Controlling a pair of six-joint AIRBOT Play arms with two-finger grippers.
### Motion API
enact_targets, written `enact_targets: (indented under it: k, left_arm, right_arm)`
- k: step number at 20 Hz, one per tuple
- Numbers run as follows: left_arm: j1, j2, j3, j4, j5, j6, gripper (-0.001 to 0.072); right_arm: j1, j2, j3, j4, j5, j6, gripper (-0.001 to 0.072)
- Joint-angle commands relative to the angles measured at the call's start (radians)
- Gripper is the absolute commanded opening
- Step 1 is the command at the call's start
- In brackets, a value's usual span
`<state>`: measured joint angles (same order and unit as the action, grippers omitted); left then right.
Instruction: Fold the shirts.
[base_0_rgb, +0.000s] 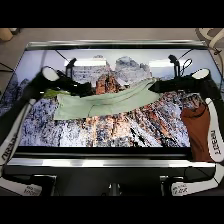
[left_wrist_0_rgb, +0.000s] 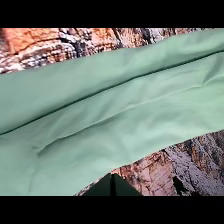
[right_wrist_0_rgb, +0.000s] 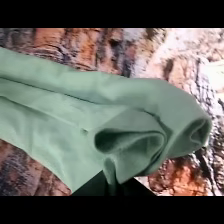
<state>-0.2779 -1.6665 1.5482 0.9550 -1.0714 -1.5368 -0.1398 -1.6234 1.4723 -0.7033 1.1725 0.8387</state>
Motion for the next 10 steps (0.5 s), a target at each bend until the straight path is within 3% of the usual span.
enact_targets:
  k: [1,3,8,10]
  left_arm:
    - [-0.153,-0.147,0.001,-0.124,0.196,-0.066,0.0028]
    - [-0.208,-0.224,0.001,-0.297,0.248,-0.064,0.0028]
    - [-0.325,-0.307,0.001,-0.539,0.367,-0.064,0.0027]
    - [-0.361,-0.306,0.006,-0.652,0.445,-0.012,0.0027]
  right_arm:
    - [0.0,0.175,0.001,0.014,0.133,0.063,0.0018]
    - [0.0,0.279,0.001,0.007,0.17,0.1,0.0018]
    - [0.0,0.468,0.001,-0.017,0.204,0.195,0.0018]
    - [0.0,0.482,0.001,-0.067,0.22,0.205,0.0018]
